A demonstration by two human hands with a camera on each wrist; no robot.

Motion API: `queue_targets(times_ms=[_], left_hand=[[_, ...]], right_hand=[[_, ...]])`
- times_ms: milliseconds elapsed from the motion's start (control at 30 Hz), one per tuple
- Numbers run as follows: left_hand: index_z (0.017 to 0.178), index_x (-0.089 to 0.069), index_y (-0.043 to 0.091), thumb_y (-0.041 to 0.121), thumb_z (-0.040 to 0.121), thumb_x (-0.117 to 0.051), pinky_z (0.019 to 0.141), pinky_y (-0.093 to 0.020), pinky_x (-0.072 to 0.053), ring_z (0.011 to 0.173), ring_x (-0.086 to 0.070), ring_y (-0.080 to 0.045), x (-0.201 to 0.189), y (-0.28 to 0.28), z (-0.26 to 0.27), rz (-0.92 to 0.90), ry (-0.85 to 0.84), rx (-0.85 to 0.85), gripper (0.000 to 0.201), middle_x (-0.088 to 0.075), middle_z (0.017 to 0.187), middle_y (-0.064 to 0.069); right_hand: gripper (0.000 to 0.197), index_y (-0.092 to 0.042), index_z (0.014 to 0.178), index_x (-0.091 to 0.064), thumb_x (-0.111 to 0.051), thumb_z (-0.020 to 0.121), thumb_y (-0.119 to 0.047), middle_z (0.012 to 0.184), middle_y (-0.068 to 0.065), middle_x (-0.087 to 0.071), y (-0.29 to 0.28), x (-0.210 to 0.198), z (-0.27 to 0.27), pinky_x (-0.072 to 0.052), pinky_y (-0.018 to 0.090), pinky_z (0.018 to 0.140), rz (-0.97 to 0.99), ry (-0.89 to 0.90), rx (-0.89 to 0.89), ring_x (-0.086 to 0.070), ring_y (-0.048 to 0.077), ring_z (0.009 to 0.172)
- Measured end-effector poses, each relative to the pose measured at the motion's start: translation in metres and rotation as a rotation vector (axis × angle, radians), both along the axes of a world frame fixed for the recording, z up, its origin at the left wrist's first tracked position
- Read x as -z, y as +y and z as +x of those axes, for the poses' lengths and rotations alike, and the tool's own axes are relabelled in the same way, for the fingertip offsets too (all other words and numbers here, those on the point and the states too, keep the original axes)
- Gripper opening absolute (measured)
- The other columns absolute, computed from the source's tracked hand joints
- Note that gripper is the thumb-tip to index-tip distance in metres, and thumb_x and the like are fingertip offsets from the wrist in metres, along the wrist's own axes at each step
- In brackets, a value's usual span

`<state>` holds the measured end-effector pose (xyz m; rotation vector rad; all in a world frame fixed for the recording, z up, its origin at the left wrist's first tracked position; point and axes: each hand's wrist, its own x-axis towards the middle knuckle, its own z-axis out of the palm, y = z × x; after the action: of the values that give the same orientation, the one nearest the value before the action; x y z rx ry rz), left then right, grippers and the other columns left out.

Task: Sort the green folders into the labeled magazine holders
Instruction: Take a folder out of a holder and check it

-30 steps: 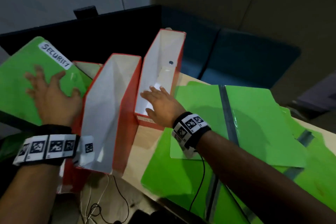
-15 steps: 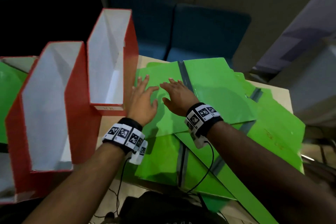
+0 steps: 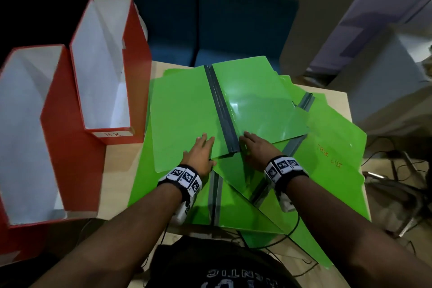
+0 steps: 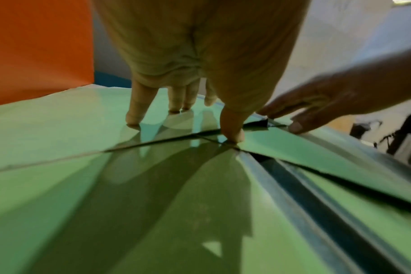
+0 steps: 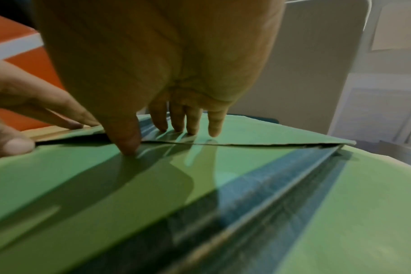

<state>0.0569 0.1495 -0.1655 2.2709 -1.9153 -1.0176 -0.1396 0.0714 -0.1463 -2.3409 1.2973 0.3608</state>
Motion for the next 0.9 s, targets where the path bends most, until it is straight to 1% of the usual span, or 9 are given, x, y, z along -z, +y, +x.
queue_targets(times_ms=[133, 300, 400, 500, 600, 700, 733, 800, 900], left_hand=[[0.153, -0.008, 0.023, 0.031, 0.092, -0.059, 0.111, -0.054, -0.033, 0.144, -0.024, -0.031, -0.005, 0.007, -0.003, 0.003, -0.131, 0.156, 0.080, -0.012, 0.160, -0.009], [0.151, -0.015, 0.026, 0.012, 0.090, -0.055, 0.106, -0.045, -0.043, 0.135, -0.040, -0.038, -0.029, 0.011, -0.010, -0.110, -0.114, 0.335, 0.074, -0.029, 0.155, -0.008], [0.147, -0.030, 0.031, 0.004, 0.087, -0.050, 0.100, -0.039, -0.049, 0.117, -0.059, -0.025, -0.062, 0.004, -0.007, -0.281, -0.099, 0.337, 0.069, -0.044, 0.148, -0.004], [0.142, -0.042, 0.032, -0.001, 0.084, -0.049, 0.104, -0.043, -0.044, 0.111, -0.061, -0.016, -0.098, -0.011, -0.001, -0.414, -0.136, 0.347, 0.066, -0.056, 0.137, 0.004], [0.141, -0.044, 0.030, -0.003, 0.086, -0.050, 0.114, -0.048, -0.028, 0.121, -0.053, -0.018, -0.128, -0.028, 0.004, -0.545, -0.181, 0.348, 0.065, -0.056, 0.135, 0.004], [0.127, -0.060, 0.027, 0.008, 0.088, -0.056, 0.101, -0.047, -0.043, 0.101, -0.064, -0.022, -0.168, -0.041, 0.007, -0.745, -0.160, 0.334, 0.043, -0.068, 0.114, 0.002], [0.120, -0.065, 0.027, 0.018, 0.090, -0.056, 0.089, -0.046, -0.051, 0.091, -0.068, -0.024, -0.183, -0.044, 0.008, -0.806, -0.140, 0.339, 0.032, -0.070, 0.106, 0.002], [0.112, -0.067, 0.029, 0.034, 0.092, -0.053, 0.065, -0.041, -0.055, 0.079, -0.069, -0.028, -0.213, -0.050, 0.010, -0.876, -0.157, 0.376, 0.026, -0.072, 0.099, 0.004], [0.115, -0.064, 0.027, 0.036, 0.096, -0.053, 0.064, -0.036, -0.051, 0.082, -0.069, -0.026, -0.246, -0.059, 0.016, -0.904, -0.219, 0.445, 0.023, -0.073, 0.099, 0.004]], right_hand=[[0.071, -0.022, 0.150, -0.023, -0.058, 0.090, -0.039, 0.154, 0.001, -0.029, 0.010, 0.009, -0.014, -0.020, 0.039, 0.118, -0.075, 0.013, -0.040, -0.031, 0.022, 0.139], [0.083, -0.024, 0.150, -0.018, -0.055, 0.085, -0.059, 0.147, 0.001, -0.035, 0.015, 0.008, -0.021, -0.018, 0.041, 0.117, -0.201, 0.050, -0.121, -0.035, 0.022, 0.134], [0.059, -0.025, 0.144, -0.037, -0.058, 0.091, -0.038, 0.142, 0.001, -0.045, 0.008, -0.005, -0.030, -0.025, 0.042, 0.114, -0.332, -0.089, -0.113, -0.044, 0.021, 0.128], [0.034, -0.023, 0.118, -0.064, -0.066, 0.086, -0.012, 0.115, 0.002, -0.068, -0.008, -0.029, -0.041, -0.042, 0.044, 0.097, -0.605, -0.323, -0.078, -0.065, 0.023, 0.101], [0.020, -0.025, 0.102, -0.070, -0.056, 0.089, -0.022, 0.095, -0.002, -0.073, -0.027, -0.066, -0.045, -0.038, 0.036, 0.087, -0.826, -0.485, -0.005, -0.068, 0.020, 0.083], [0.016, -0.026, 0.097, -0.071, -0.057, 0.090, -0.025, 0.090, -0.003, -0.072, -0.044, -0.111, -0.050, -0.034, 0.037, 0.086, -1.004, -0.609, 0.075, -0.061, 0.021, 0.089], [0.013, -0.027, 0.094, -0.071, -0.059, 0.091, -0.025, 0.092, -0.003, -0.071, -0.049, -0.127, -0.052, -0.033, 0.037, 0.089, -1.069, -0.635, 0.090, -0.061, 0.022, 0.093], [0.014, -0.027, 0.091, -0.071, -0.060, 0.093, -0.036, 0.103, -0.003, -0.070, -0.056, -0.155, -0.053, -0.031, 0.039, 0.096, -1.166, -0.658, 0.143, -0.058, 0.024, 0.104], [0.034, -0.024, 0.102, -0.070, -0.065, 0.086, -0.053, 0.127, 0.006, -0.059, -0.060, -0.184, -0.049, -0.026, 0.043, 0.108, -1.270, -0.674, 0.325, -0.049, 0.029, 0.122]])
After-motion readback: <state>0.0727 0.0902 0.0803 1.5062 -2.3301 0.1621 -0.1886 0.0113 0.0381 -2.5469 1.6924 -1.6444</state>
